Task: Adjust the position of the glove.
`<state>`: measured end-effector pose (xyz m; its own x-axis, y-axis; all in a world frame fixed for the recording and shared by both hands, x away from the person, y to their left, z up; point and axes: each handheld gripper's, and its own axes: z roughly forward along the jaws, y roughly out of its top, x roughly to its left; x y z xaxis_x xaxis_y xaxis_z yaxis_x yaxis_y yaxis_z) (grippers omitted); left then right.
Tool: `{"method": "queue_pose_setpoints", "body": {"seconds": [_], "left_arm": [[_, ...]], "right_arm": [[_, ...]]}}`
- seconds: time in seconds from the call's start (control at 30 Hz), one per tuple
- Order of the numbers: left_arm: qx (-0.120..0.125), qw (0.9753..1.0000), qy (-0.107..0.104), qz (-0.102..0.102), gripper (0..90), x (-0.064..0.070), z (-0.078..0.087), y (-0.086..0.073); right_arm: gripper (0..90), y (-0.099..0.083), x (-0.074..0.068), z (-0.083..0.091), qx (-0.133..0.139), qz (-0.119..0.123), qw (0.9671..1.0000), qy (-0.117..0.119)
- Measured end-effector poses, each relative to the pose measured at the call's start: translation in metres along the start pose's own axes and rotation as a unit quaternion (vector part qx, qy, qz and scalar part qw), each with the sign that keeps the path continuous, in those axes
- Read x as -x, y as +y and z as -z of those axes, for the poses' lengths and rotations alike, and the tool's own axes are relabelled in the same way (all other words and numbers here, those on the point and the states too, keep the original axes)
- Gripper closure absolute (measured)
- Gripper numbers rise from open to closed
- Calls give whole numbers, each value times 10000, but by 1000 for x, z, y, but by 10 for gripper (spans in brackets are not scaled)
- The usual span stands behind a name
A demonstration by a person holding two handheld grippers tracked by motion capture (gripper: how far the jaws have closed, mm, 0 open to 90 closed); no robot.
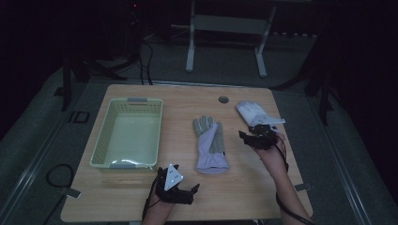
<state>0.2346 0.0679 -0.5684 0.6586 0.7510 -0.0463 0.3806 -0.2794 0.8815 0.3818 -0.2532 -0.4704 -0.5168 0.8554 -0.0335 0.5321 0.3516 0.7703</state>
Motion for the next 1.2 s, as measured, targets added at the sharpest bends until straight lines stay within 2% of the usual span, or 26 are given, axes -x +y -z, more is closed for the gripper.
{"method": "queue_pose_setpoints", "body": {"seconds": [0.2,0.33,0.57,0.83,1.03,1.2], "left_arm": [[-8,10000,-2,2,0,0,0,0],[-9,10000,-2,7,0,0,0,0],[-13,10000,-4,23,0,0,0,0],[22,10000,-18,48,0,-1,0,0],[15,10000,-11,56,0,-1,0,0],[15,10000,-10,63,0,-1,0,0]], "right_arm": [[491,7,28,8,-29,155,9998,-112],[544,10,51,12,69,93,9996,-243],[523,18,83,7,17,-127,9992,-381],[494,15,105,-16,-261,-332,9979,-492],[494,11,111,-40,-553,-399,9965,-493],[488,7,118,-57,-679,-508,9950,-533]]}}
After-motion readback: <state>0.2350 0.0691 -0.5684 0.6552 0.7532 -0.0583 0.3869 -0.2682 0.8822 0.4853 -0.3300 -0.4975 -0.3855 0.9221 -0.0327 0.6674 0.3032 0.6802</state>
